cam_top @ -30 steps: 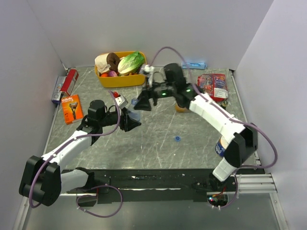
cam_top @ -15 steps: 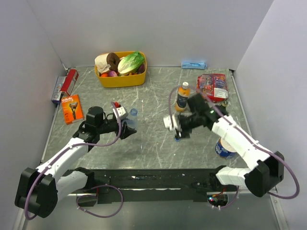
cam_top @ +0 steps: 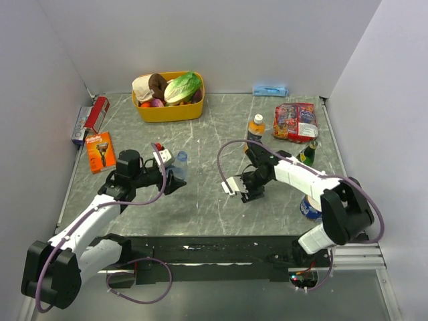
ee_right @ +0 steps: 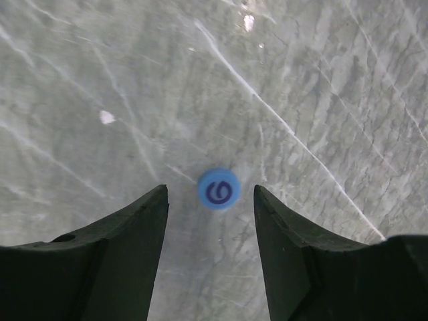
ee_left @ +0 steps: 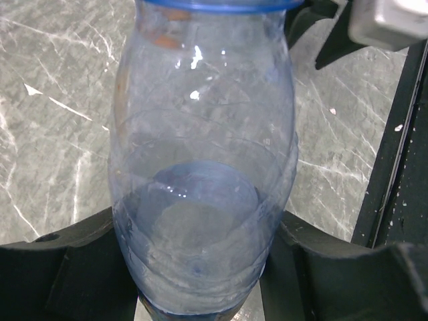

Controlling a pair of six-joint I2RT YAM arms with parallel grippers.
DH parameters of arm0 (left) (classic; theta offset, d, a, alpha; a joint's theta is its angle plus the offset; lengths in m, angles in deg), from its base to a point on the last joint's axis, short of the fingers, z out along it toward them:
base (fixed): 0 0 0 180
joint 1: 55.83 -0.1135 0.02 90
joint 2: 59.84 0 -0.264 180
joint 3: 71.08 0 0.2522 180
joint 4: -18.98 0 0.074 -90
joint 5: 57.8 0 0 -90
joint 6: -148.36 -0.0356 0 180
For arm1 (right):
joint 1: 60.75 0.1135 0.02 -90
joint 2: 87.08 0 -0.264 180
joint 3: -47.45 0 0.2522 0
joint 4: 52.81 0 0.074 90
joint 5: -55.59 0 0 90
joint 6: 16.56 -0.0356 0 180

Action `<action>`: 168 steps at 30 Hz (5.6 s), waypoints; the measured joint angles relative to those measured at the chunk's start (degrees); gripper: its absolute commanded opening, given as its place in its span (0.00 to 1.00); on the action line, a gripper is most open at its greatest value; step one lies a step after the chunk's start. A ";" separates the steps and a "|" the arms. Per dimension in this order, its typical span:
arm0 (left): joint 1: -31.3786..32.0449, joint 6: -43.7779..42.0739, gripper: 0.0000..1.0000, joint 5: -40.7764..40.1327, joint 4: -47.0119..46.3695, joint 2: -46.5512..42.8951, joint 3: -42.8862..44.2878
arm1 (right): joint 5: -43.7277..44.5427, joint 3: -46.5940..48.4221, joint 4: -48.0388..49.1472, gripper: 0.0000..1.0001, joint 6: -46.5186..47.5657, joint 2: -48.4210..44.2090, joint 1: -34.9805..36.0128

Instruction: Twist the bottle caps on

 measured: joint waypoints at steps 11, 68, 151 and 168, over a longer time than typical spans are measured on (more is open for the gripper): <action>-0.63 0.46 0.01 0.02 -0.48 -0.07 -1.07 | 3.32 1.03 1.66 0.59 0.02 5.42 -0.22; 3.52 -4.00 0.01 0.09 0.79 0.15 -2.91 | 1.75 11.98 -5.05 0.28 -9.14 6.54 -0.35; -19.58 21.57 0.01 -25.92 5.29 -11.30 4.76 | 13.38 84.54 2.73 0.75 -68.96 64.06 13.22; -19.69 23.17 0.01 -25.99 4.46 -10.43 4.76 | 16.61 86.58 2.82 0.61 -72.26 66.86 13.90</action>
